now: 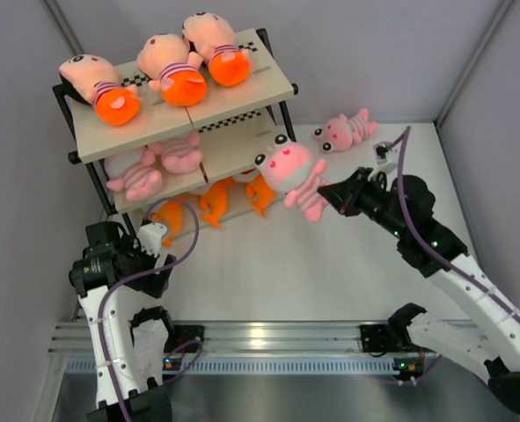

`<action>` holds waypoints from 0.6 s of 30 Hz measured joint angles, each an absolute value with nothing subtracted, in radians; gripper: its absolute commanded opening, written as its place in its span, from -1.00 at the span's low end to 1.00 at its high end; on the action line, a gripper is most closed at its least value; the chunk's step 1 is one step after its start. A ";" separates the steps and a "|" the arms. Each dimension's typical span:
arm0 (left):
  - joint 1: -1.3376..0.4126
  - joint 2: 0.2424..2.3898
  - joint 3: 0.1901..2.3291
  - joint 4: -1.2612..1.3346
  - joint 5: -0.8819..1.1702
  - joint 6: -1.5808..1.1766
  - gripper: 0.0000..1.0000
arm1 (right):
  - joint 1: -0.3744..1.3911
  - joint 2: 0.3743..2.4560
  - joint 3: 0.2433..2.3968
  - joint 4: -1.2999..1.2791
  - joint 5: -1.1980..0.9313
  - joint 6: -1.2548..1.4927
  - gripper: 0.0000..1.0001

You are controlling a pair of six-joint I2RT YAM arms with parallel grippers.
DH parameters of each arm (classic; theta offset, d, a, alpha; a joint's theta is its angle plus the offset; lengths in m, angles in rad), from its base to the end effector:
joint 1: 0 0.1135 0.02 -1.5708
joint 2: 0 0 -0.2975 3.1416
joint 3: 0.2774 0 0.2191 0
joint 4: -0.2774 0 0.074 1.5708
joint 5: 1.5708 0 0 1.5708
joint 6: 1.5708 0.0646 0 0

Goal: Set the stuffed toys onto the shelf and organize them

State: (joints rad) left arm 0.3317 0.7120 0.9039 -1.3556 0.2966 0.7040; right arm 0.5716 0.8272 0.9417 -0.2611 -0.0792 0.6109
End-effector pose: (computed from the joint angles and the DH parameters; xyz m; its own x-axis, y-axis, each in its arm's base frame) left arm 0.0477 -0.0035 0.2823 -0.7926 0.3817 -0.4755 0.4080 0.9115 0.0517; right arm 0.1301 0.0898 0.3959 -0.4477 0.3919 -0.8037 -0.4252 0.6974 0.5769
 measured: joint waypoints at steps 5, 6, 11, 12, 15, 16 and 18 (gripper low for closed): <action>0.332 0.694 0.911 -1.356 0.291 0.704 0.95 | 0.626 1.057 0.994 -0.154 -0.066 0.639 -1.00; 0.332 0.694 0.911 -1.356 0.290 0.704 0.95 | 0.635 1.110 1.015 -0.140 -0.057 0.638 -1.00; 0.331 0.694 0.911 -1.355 0.290 0.704 0.95 | 0.659 1.278 1.110 -0.054 -0.009 0.652 -1.00; 0.331 0.694 0.911 -1.356 0.290 0.704 0.95 | 0.659 1.298 1.119 -0.026 -0.001 0.662 -1.00; 0.329 0.695 0.911 -1.355 0.290 0.704 0.95 | 0.661 1.368 1.154 0.050 0.016 0.704 -1.00; 0.327 0.696 0.911 -1.356 0.290 0.704 0.95 | 0.662 1.391 1.168 0.066 0.018 0.715 -1.00; 0.325 0.699 0.911 -1.355 0.290 0.704 0.95 | 0.669 1.451 1.209 0.087 0.023 0.739 -1.00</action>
